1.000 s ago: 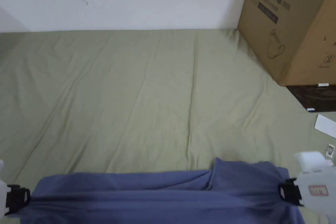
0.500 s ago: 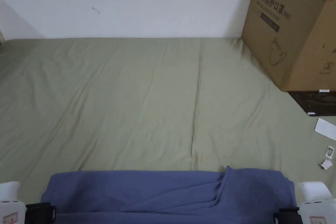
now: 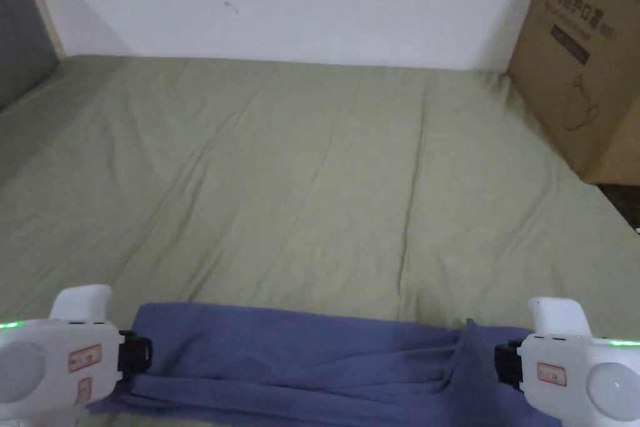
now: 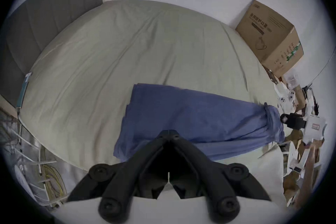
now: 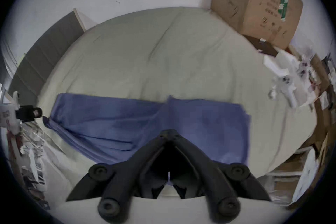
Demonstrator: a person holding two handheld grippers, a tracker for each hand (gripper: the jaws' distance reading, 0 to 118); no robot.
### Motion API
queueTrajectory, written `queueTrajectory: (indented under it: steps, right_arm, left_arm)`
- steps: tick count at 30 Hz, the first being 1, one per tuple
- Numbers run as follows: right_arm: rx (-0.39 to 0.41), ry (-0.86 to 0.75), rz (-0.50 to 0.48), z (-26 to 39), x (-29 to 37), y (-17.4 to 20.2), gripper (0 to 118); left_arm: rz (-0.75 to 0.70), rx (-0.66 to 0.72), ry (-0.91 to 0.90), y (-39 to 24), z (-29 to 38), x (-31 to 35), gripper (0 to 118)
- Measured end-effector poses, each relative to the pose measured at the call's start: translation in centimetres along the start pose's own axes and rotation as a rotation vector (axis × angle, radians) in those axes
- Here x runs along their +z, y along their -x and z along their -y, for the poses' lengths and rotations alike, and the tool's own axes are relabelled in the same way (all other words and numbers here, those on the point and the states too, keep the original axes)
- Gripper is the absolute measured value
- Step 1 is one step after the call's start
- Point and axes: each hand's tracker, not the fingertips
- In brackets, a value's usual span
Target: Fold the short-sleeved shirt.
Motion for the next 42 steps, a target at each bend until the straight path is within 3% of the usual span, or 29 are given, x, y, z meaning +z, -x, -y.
queueTrajectory:
  steps: [4, 8, 10, 11, 12, 13, 14, 15, 16, 21, 24, 25, 26, 27, 29, 31, 33, 37, 40, 42]
  right_arm:
    - [0.056, -0.013, 0.015, 0.3, -0.9, 3.2, 0]
    - [0.044, -0.022, -0.032, -0.1, -1.5, 5.5, 0]
    - [0.056, -0.015, -0.047, -0.4, -2.0, 6.7, 0]
    - [0.063, -0.013, -0.05, -0.4, -2.1, 7.3, 0]
    - [0.074, -0.007, -0.056, -0.4, -2.3, 7.8, 0]
    - [0.092, 0.004, -0.061, -0.4, -2.5, 8.3, 0]
    - [0.106, 0.009, -0.063, -0.4, -2.6, 8.7, 0]
    - [0.122, 0.011, -0.062, -0.2, -2.7, 9.1, 0]
    - [0.14, 0.015, -0.061, -0.1, -2.8, 9.4, 0]
    - [0.172, 0.051, -0.071, 0.4, -3.4, 10.2, 0]
    - [0.166, 0.072, -0.072, 0.8, -3.8, 10.2, 0]
    - [0.163, 0.074, -0.069, 0.9, -3.8, 10.2, 0]
    - [0.159, 0.077, -0.068, 1.0, -3.9, 10.2, 0]
    - [0.155, 0.084, -0.069, 1.1, -4.1, 10.1, 0]
    - [0.14, 0.103, -0.074, 1.3, -4.5, 9.8, 0]
    - [0.129, 0.114, -0.072, 1.5, -4.7, 9.5, 0]
    - [0.122, 0.116, -0.066, 1.7, -4.4, 9.2, 0]
    - [0.134, 0.121, -0.06, 1.9, -3.7, 8.4, 0]
    - [0.127, 0.112, -0.042, 1.9, -3.5, 7.6, 0]
    - [0.093, 0.115, -0.041, 1.9, -3.4, 7.0, 0]
  left_arm:
    - [0.021, 0.074, -0.027, 1.6, 0.4, 0.4, 0]
    - [0.021, 0.114, -0.053, 3.3, 1.0, 0.8, 0]
    - [0.066, 0.201, -0.075, 4.7, 1.4, 0.6, 4]
    - [0.096, 0.243, -0.073, 5.6, 1.6, 0.4, 16]
    - [0.12, 0.31, -0.076, 6.6, 2.0, 0.1, 37]
    - [0.152, 0.371, -0.074, 7.5, 2.4, -0.3, 74]
    - [0.17, 0.411, -0.053, 8.2, 2.8, -0.8, 98]
    - [0.208, 0.457, -0.035, 9.0, 3.3, -1.5, 116]
    - [0.239, 0.494, -0.013, 9.9, 3.8, -2.2, 118]
    - [0.394, 0.74, -0.004, 12.1, 5.7, -5.1, 118]
    - [0.393, 0.764, -0.023, 11.6, 5.6, -5.1, 114]
    - [0.415, 0.769, -0.023, 11.8, 5.4, -5.0, 87]
    - [0.428, 0.785, -0.029, 11.1, 5.1, -4.8, 87]
    - [0.431, 0.792, -0.044, 11.0, 4.9, -4.7, 74]
    - [0.403, 0.817, -0.013, 10.7, 4.7, -6.2, 9]
    - [0.334, 0.789, 0.077, 9.8, 4.5, -7.1, 9]
    - [0.358, 0.788, 0.03, 10.0, 4.2, -5.0, 9]
    - [0.27, 0.625, 0.044, 10.3, 2.9, -3.3, 9]
    - [0.28, 0.631, 0.034, 10.8, 2.6, -2.9, 9]
    - [0.208, 0.593, 0.033, 11.4, 2.4, -2.8, 9]
